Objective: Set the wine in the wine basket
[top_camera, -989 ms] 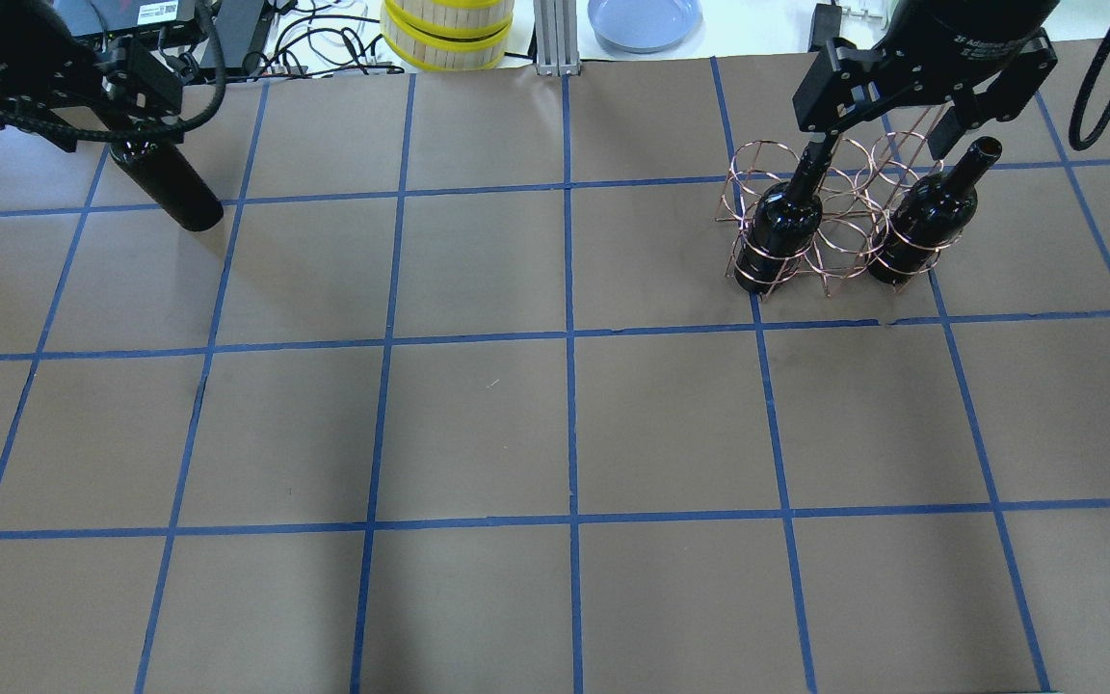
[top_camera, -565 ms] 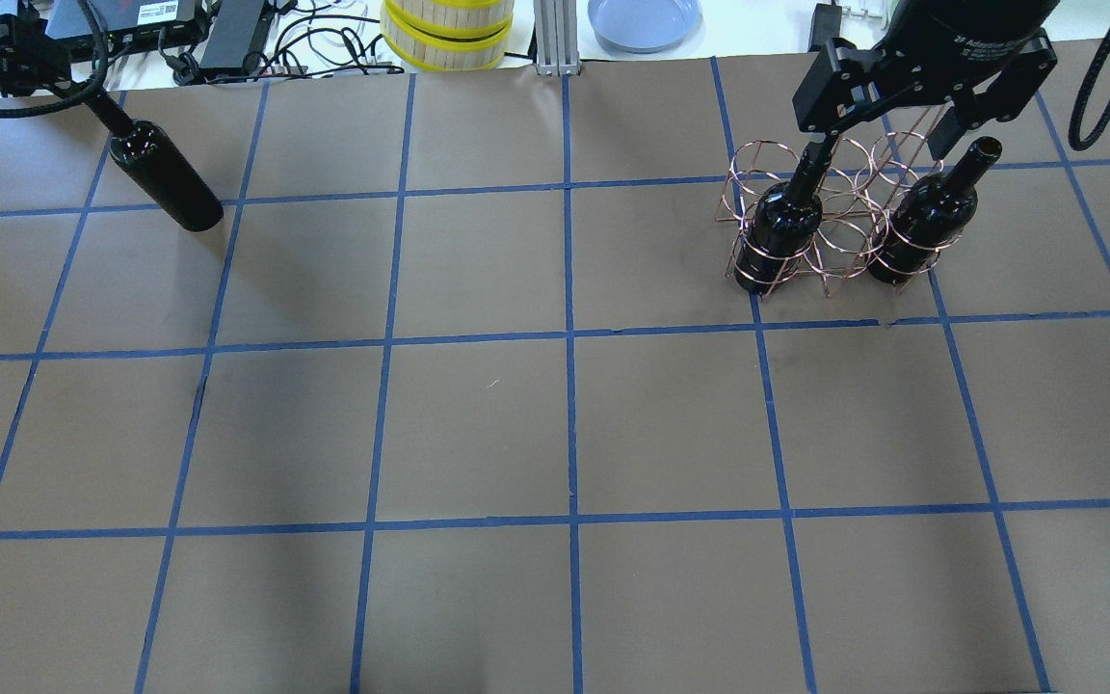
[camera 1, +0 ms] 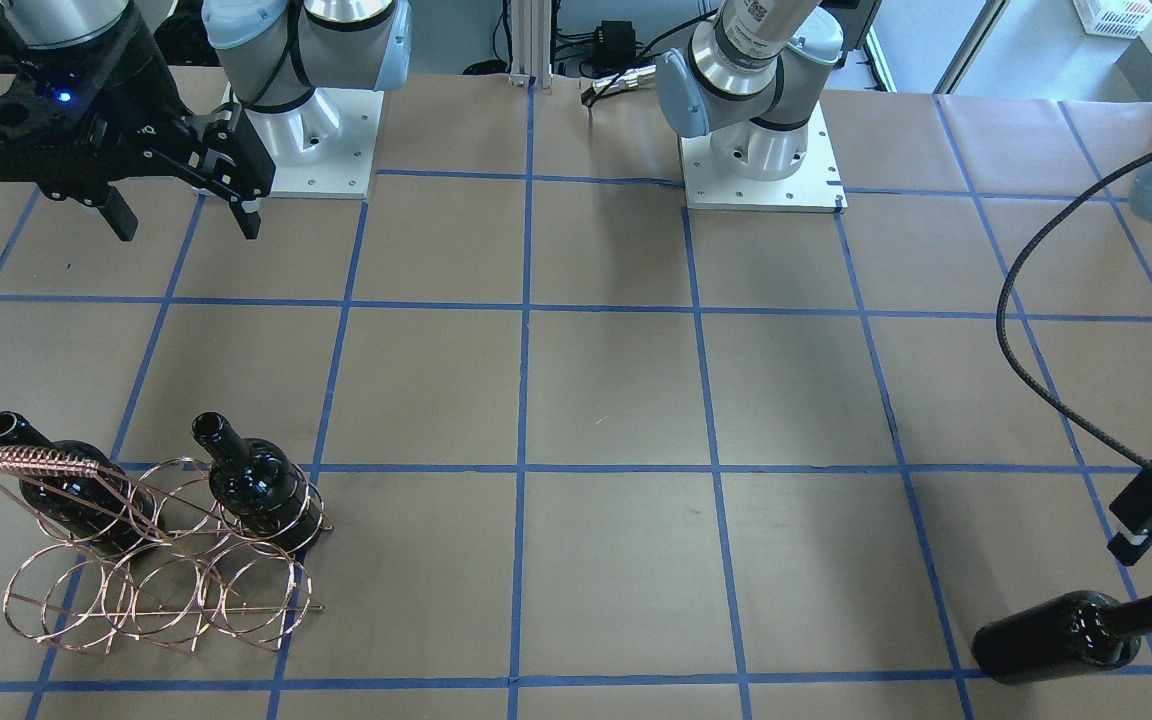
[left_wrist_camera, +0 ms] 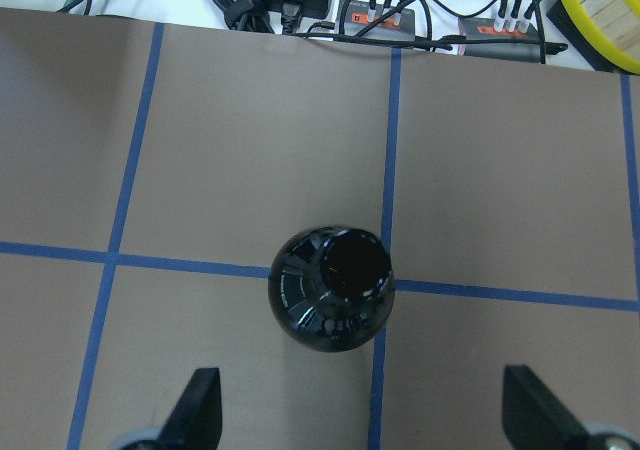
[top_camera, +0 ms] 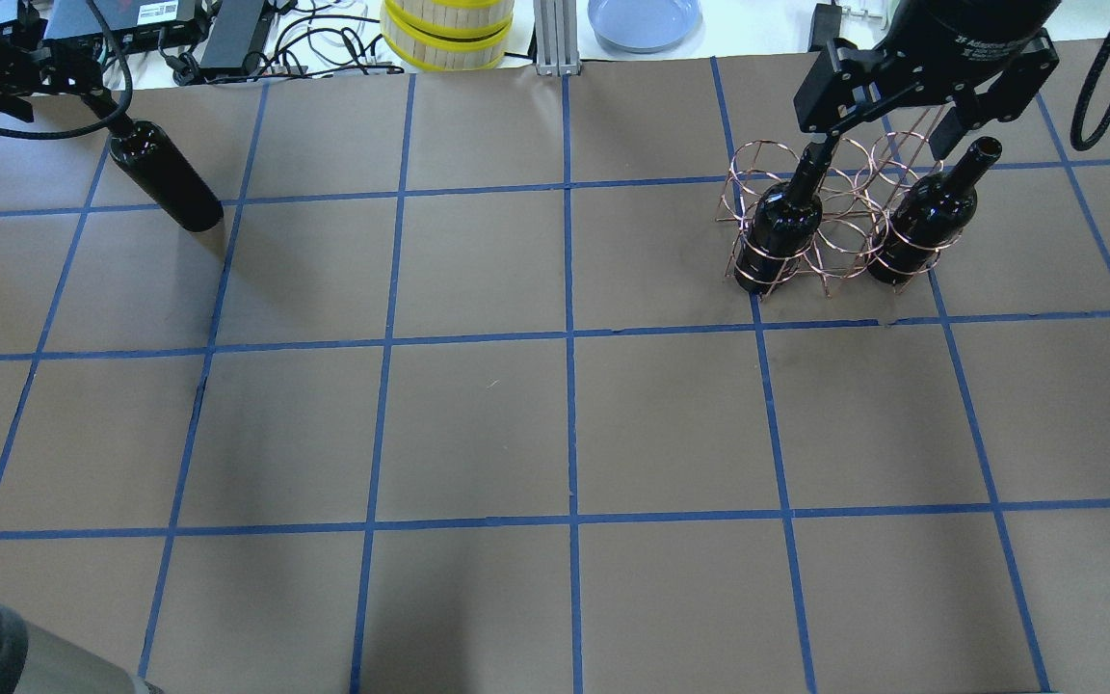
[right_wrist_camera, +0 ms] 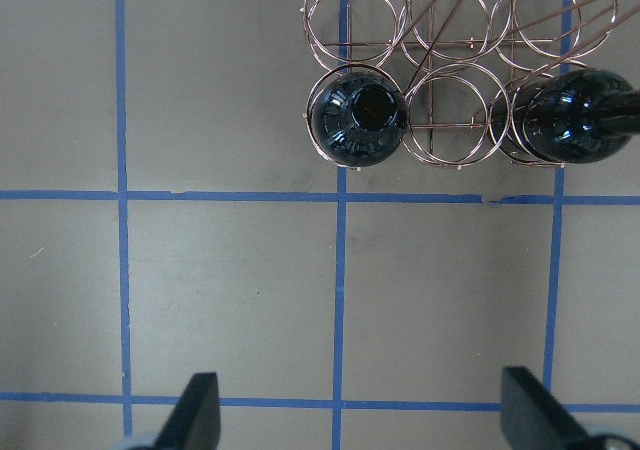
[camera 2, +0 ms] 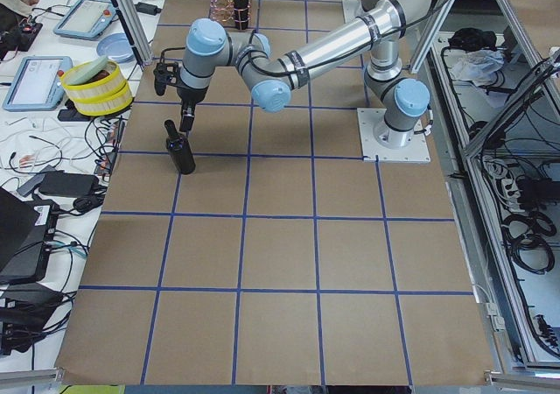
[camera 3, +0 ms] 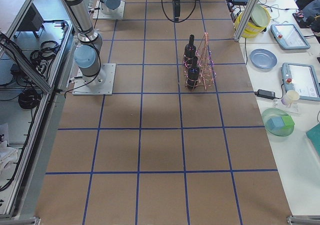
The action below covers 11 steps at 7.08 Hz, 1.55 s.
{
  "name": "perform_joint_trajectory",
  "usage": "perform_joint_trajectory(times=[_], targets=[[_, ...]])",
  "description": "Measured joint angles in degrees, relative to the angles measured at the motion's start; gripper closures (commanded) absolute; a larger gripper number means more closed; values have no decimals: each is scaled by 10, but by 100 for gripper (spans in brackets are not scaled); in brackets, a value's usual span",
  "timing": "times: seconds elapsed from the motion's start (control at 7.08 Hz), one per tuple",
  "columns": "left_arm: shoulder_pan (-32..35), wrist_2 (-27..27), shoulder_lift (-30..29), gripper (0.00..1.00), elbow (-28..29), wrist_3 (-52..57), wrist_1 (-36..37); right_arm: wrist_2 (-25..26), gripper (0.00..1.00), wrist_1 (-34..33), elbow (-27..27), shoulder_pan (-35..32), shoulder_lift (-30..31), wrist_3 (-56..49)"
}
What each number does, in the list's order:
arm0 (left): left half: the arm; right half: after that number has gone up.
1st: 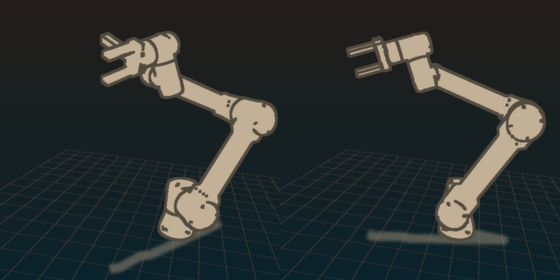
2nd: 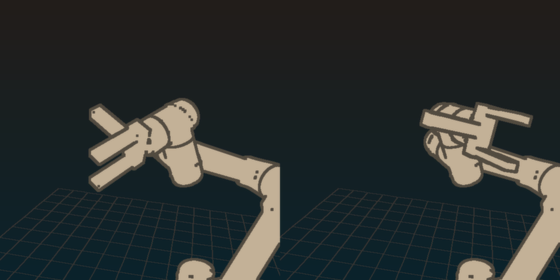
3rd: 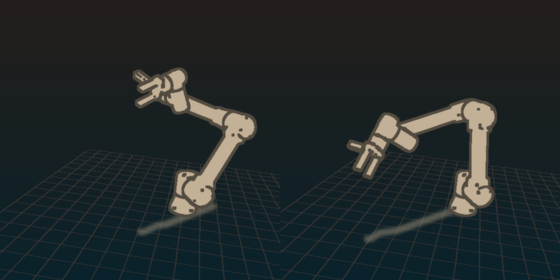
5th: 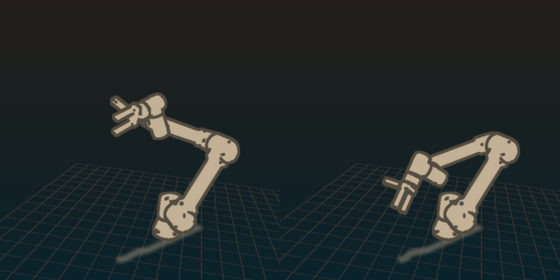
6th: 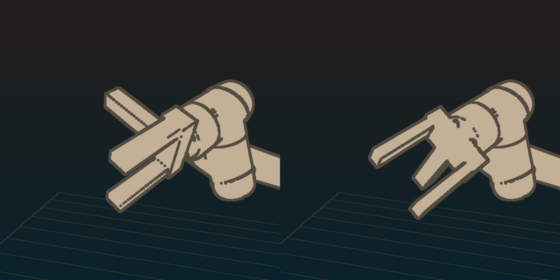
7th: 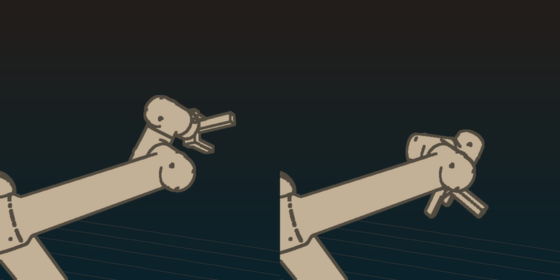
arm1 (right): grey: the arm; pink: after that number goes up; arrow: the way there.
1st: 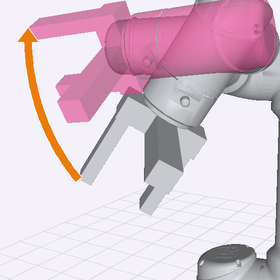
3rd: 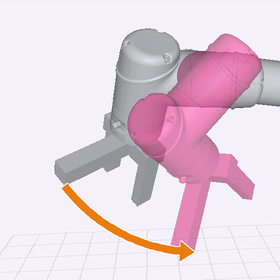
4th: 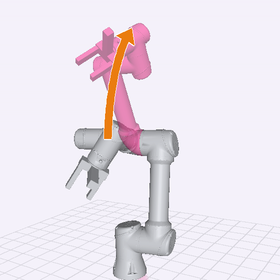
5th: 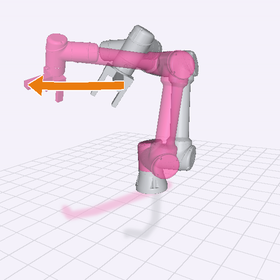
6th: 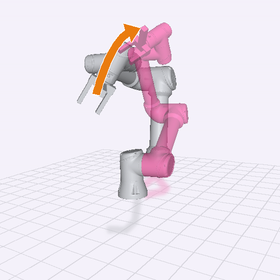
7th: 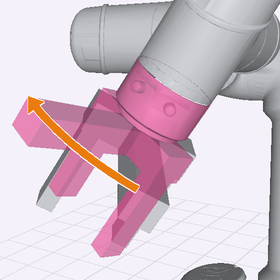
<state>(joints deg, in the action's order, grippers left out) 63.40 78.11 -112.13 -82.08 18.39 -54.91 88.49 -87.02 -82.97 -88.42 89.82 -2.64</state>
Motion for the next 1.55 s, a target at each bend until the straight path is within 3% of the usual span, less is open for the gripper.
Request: perform_joint_trajectory(times=[0.99, 1.13, 1.41, 1.55], targets=[[0, -23, -54, 15, 3, 30, 78, -1, 0, 0, 0, 0, 0, 0], [0, -23, -57, 20, 3, 30, 86, 0, 0, 0, 0, 0, 0, 0], [0, -23, -62, 41, 3, 31, 99, -1, 0, 0, 0, 0, 0, 0], [0, -23, -63, 45, 3, 31, 101, 0, 0, 0, 0, 0, 0, 0]])
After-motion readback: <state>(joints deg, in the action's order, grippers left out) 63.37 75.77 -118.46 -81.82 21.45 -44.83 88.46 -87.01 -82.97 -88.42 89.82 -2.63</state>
